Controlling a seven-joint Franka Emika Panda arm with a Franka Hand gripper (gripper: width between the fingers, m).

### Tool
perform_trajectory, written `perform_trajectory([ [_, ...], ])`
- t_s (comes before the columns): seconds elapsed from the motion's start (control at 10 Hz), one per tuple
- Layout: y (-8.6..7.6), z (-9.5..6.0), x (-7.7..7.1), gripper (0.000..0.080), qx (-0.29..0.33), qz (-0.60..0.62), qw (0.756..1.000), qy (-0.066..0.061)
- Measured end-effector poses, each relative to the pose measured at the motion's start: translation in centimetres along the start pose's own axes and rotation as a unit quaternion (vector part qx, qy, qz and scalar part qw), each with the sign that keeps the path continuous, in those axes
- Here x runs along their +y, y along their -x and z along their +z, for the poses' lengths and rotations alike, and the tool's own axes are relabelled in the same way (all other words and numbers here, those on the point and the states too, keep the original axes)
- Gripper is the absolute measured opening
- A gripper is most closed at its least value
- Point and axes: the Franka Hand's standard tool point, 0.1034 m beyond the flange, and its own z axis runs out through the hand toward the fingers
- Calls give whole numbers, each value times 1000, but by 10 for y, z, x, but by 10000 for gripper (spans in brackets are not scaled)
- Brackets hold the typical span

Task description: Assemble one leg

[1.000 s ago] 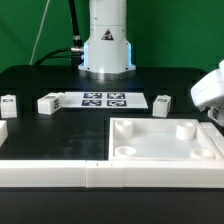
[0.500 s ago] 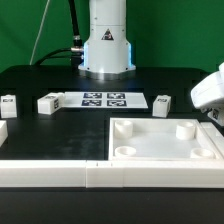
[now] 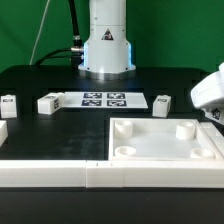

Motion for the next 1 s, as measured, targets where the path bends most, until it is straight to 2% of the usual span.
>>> perform_trajectory([
  [0.4, 1, -3, 3, 288, 1, -9, 1000, 0],
  [0.6, 26, -27, 27, 289, 17, -16, 1000, -5],
  [0.7, 38, -33, 38, 290, 22, -12, 1000, -6],
  [0.9, 51, -36, 57, 290, 38, -23, 999, -11],
  [1.0, 51, -35, 56, 290, 41, -21, 999, -11],
])
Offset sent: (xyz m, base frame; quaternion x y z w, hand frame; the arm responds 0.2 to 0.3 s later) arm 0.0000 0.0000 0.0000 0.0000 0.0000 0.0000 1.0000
